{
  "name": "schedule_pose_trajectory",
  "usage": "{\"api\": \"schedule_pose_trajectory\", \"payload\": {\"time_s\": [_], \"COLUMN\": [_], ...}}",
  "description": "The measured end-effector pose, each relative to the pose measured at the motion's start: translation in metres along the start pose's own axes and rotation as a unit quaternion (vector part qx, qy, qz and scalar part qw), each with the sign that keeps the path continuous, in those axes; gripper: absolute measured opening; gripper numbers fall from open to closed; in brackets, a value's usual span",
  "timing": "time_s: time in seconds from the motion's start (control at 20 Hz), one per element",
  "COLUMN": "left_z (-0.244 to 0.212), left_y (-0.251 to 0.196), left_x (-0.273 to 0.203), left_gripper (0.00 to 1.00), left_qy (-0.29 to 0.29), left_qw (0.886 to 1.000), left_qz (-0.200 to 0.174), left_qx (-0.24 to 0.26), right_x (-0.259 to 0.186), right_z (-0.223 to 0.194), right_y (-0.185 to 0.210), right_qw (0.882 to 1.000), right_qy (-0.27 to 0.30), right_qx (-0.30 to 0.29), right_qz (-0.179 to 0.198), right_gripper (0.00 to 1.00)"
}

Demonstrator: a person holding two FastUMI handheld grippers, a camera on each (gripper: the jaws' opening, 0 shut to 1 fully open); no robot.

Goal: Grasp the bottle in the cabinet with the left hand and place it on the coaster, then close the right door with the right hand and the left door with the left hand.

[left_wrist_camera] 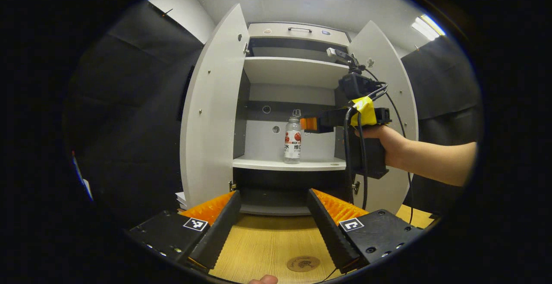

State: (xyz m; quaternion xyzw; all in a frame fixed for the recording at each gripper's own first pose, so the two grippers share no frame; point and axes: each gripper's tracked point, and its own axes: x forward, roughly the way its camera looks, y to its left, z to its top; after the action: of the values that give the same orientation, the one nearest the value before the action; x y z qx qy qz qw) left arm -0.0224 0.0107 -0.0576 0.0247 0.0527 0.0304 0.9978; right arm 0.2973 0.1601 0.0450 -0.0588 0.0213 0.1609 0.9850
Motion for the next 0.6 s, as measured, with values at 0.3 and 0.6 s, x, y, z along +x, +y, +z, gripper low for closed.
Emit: {"api": "schedule_pose_trajectory", "payload": {"time_s": [0.3, 0.6], "left_z": [0.012, 0.023], "left_y": [0.014, 0.000], "left_x": [0.033, 0.066], "left_gripper": [0.95, 0.95], "left_qy": [0.006, -0.005], "left_qw": [1.000, 0.999], "left_qz": [-0.010, -0.044], "left_qx": [0.020, 0.003], "right_x": [-0.096, -0.199], "right_z": [0.011, -0.032], "right_y": [0.000, -0.016], "right_qw": [0.997, 0.997], "right_qy": [-0.065, -0.034], "right_qx": [-0.008, 0.020], "right_qz": [-0.032, -0.065], "right_gripper": [0.99, 0.99]}}
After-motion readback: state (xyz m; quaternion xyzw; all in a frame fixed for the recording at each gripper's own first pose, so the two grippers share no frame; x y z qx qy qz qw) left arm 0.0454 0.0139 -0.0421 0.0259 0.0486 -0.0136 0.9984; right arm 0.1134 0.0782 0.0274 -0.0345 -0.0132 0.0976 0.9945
